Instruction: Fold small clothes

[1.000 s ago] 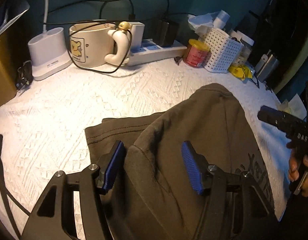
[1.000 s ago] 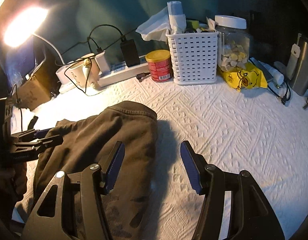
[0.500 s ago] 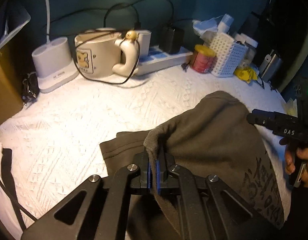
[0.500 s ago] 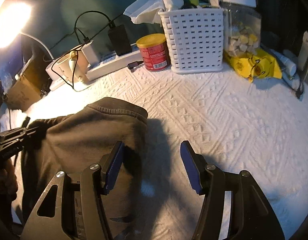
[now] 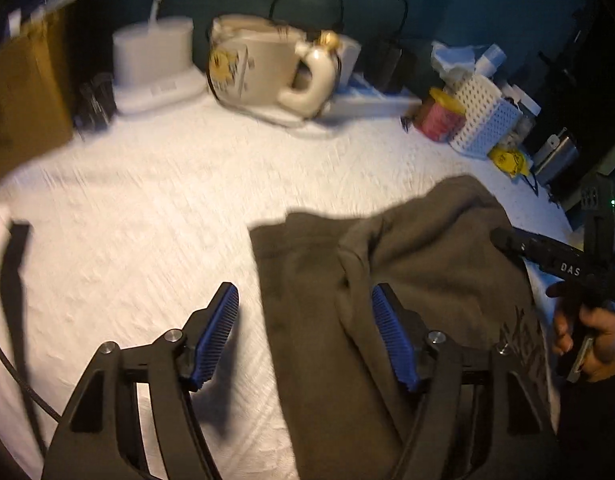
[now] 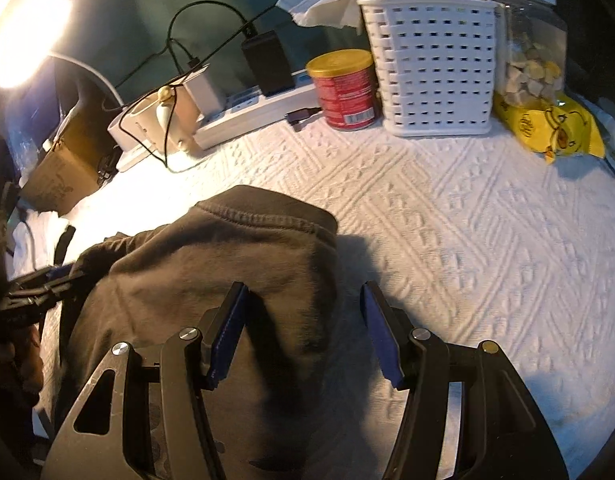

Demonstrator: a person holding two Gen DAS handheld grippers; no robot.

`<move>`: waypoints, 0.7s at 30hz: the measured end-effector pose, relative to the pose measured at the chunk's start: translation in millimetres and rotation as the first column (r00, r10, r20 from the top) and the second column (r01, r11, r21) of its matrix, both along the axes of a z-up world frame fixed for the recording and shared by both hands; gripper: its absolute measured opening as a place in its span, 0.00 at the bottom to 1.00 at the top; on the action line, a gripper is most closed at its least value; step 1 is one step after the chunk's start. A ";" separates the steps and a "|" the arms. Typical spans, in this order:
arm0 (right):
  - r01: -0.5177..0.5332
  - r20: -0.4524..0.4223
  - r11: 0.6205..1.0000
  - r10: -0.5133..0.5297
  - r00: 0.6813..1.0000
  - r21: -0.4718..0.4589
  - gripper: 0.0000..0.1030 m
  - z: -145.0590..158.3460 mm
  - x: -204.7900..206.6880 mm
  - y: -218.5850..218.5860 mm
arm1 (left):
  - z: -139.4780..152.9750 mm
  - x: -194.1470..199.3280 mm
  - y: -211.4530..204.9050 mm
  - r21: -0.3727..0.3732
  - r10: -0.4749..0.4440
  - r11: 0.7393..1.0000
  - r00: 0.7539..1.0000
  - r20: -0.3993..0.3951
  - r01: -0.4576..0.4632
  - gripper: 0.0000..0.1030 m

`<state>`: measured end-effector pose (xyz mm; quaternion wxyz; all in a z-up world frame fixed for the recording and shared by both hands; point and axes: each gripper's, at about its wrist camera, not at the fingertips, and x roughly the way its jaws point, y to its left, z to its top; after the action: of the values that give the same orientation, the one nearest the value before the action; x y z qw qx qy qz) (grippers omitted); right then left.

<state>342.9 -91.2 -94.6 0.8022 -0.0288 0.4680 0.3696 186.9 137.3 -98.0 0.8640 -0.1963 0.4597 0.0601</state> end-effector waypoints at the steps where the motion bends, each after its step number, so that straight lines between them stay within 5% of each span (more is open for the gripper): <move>1: -0.004 0.003 1.000 0.004 1.000 -0.002 0.59 0.2 -0.9 0.7 | -1.1 -0.7 -2.0 -0.011 -0.002 1.000 1.000 0.008 0.002 0.70; 5: -0.025 0.005 1.000 0.025 1.000 -0.003 0.59 0.7 -3.8 4.3 | -0.6 3.5 -15.8 -0.090 -0.066 0.994 0.997 0.032 0.069 0.70; 9: -0.038 0.019 0.999 0.038 0.999 0.001 0.60 -1.1 -9.0 6.9 | -2.9 12.8 -40.0 0.024 -0.123 0.992 0.992 -0.001 0.123 0.73; 14: -0.065 0.037 0.998 0.065 0.997 0.011 0.60 -2.7 -17.0 12.1 | -4.2 17.6 -50.9 0.048 -0.141 0.989 0.990 0.004 0.140 0.72; 21: -0.130 0.107 0.991 0.131 0.985 -0.018 0.59 -4.3 -31.8 27.5 | -4.9 21.4 -67.2 0.096 -0.151 0.984 0.988 0.022 0.148 0.39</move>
<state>311.0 -63.7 -98.9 0.8003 -0.0839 0.4229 0.4168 208.3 70.1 -103.0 0.8811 -0.1212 0.4570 0.0138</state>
